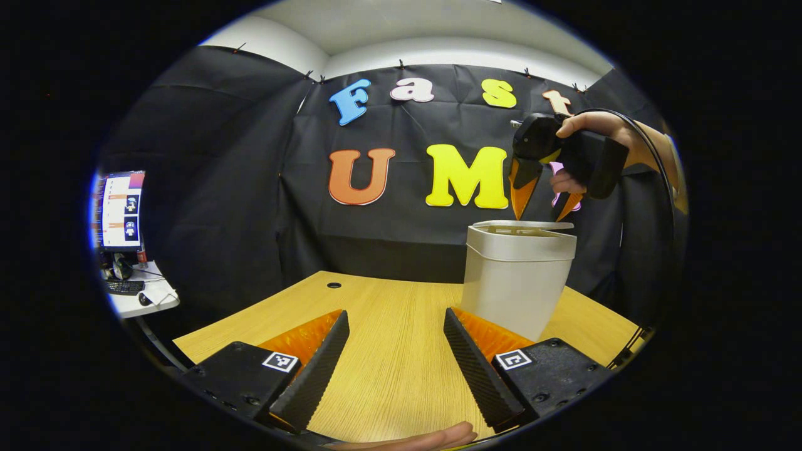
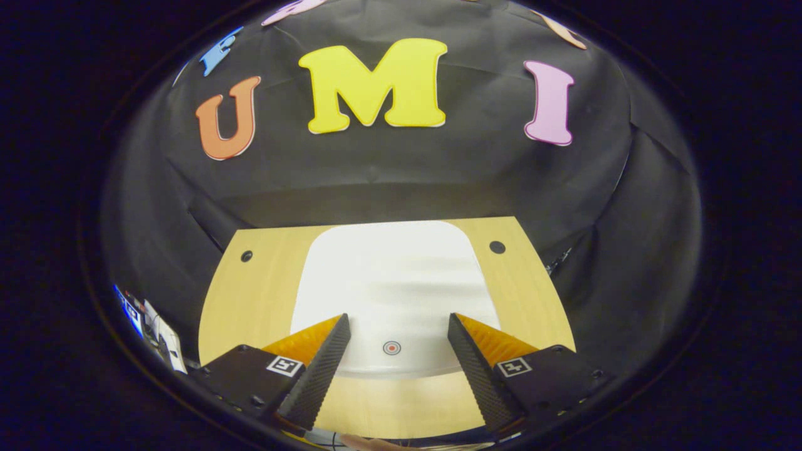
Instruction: Press the lid of the desktop garbage bin to open it, pick up the crumpled paper on the desktop and throw it into the bin, then pick up the pop can on the desktop and drop it into the bin, and finally close the garbage bin lid.
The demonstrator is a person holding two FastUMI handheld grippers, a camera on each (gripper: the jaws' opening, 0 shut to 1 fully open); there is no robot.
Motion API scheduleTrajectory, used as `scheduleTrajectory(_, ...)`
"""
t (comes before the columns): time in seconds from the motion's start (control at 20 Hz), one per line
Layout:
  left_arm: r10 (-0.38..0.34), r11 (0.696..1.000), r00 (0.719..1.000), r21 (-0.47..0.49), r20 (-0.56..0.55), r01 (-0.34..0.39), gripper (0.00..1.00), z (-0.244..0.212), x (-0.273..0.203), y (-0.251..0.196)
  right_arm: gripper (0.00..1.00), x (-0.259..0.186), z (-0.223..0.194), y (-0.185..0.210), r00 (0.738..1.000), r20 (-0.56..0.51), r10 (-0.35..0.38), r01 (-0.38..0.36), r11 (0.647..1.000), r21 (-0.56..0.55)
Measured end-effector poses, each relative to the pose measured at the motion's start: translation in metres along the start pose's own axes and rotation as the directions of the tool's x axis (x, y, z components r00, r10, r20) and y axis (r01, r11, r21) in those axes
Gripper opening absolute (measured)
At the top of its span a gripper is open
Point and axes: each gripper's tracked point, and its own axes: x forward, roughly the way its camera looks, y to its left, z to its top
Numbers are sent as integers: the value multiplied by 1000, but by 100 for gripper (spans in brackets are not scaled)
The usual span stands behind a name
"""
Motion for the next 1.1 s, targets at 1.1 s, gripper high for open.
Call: scheduleTrajectory(1.1, 27, 998, 999, -57, -21, -28, 97, 5, -8, 14, 100, 18, -12, 1, 798, 595, 101, -69, 995, -76)
